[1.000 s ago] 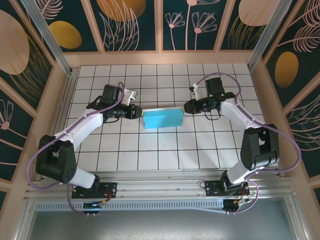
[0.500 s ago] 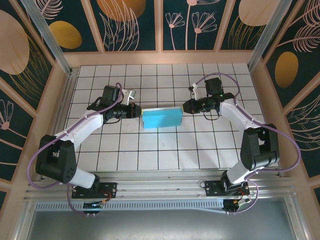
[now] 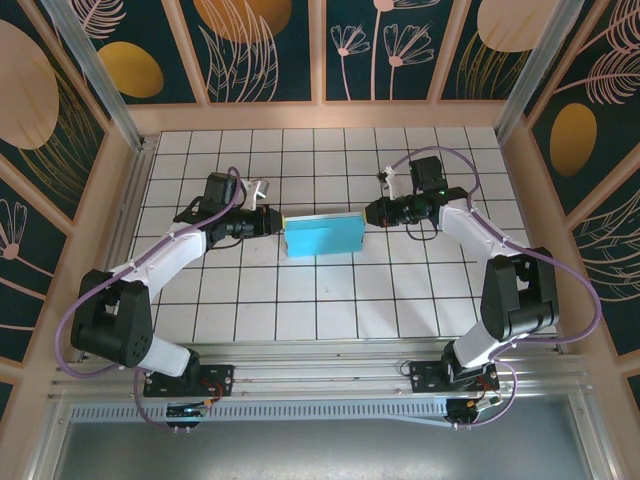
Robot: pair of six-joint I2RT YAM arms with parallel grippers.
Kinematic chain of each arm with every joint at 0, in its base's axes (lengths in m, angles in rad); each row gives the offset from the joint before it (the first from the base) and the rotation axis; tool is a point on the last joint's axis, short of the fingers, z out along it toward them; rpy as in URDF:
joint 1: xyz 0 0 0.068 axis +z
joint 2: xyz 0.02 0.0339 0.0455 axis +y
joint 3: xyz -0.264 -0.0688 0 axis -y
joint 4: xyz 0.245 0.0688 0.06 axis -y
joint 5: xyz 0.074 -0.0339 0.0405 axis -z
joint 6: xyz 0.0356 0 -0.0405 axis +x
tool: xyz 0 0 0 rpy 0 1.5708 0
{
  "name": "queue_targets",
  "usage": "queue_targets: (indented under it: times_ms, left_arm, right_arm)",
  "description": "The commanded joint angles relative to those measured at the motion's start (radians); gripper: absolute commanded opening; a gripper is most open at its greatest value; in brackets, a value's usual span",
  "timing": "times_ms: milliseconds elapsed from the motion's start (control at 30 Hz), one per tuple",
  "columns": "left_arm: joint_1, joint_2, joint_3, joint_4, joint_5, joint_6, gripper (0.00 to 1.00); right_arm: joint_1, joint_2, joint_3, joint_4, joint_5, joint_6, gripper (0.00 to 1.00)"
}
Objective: Fold the paper box
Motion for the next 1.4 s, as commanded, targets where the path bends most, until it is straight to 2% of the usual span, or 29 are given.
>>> queue_targets:
  times_ms: [0, 300, 467, 667, 933, 1000, 1033, 1133, 1200, 1300, 1367]
  left_arm:
    - [-0.009, -0.017, -0.018, -0.014, -0.001, -0.012, 0.13]
    - [-0.01, -0.034, -0.058, -0.042, -0.028, 0.008, 0.16]
    - [-0.009, -0.061, -0.071, -0.041, -0.04, 0.002, 0.17]
    - [-0.009, -0.103, -0.042, -0.043, -0.052, -0.002, 0.34]
    - [-0.008, -0.141, -0.038, -0.03, -0.064, -0.034, 0.35]
    - [-0.01, -0.167, -0.046, -0.002, -0.083, -0.081, 0.37]
    - [-0.009, -0.182, -0.053, 0.018, -0.12, -0.131, 0.41]
    - [-0.009, -0.225, -0.085, 0.062, -0.268, -0.325, 0.49]
    - [-0.009, -0.246, -0.112, 0.066, -0.353, -0.468, 0.5]
    - [-0.009, -0.247, -0.149, 0.106, -0.353, -0.595, 0.58]
    - [-0.01, -0.232, -0.157, 0.139, -0.309, -0.62, 0.61]
  right_arm:
    - [0.021, -0.021, -0.034, 0.004, -0.005, 0.021, 0.11]
    - [0.031, -0.036, -0.079, 0.025, 0.01, 0.04, 0.12]
    - [0.032, -0.048, -0.072, 0.022, 0.015, 0.043, 0.15]
    - [0.031, -0.083, -0.054, 0.034, 0.006, 0.071, 0.25]
    - [0.021, -0.127, -0.019, 0.037, 0.011, 0.115, 0.28]
    - [0.014, -0.14, -0.017, 0.067, 0.007, 0.169, 0.28]
    - [0.014, -0.145, -0.017, 0.088, 0.027, 0.226, 0.28]
    - [0.014, -0.124, 0.017, 0.082, 0.092, 0.374, 0.3]
    - [0.015, -0.094, 0.051, 0.046, 0.125, 0.434, 0.33]
    - [0.015, -0.061, 0.071, 0.037, 0.114, 0.5, 0.35]
    - [0.015, -0.049, 0.074, 0.04, 0.112, 0.524, 0.35]
